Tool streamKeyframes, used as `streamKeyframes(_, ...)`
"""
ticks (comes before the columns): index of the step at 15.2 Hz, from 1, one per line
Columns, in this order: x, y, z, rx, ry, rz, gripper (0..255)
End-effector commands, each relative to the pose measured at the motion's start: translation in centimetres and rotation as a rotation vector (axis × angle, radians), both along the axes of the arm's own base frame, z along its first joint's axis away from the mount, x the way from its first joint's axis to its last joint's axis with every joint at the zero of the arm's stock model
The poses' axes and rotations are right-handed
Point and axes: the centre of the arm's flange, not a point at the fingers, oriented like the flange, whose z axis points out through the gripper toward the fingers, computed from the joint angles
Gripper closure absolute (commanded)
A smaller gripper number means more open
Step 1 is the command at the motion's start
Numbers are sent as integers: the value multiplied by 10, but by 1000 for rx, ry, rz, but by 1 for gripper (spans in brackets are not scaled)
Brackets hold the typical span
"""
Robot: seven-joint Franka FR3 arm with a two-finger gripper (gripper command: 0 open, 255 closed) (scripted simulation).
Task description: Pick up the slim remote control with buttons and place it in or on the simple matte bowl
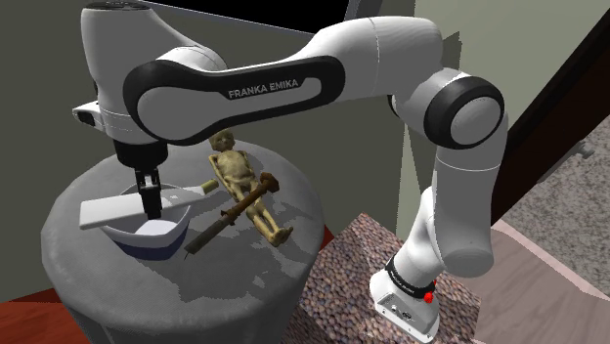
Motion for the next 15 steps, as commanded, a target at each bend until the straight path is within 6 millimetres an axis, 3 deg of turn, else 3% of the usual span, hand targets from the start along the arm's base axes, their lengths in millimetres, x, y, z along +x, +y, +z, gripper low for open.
streamKeyframes(1, 0, -1, -1, -2, 1, -1, 0)
streamKeyframes(6, 0, -1, -1, -2, 1, -1, 0)
streamKeyframes(10, 1, -1, 49, -2, 1, -1, 0)
streamKeyframes(15, 1, -1, 49, -2, 1, -1, 0)
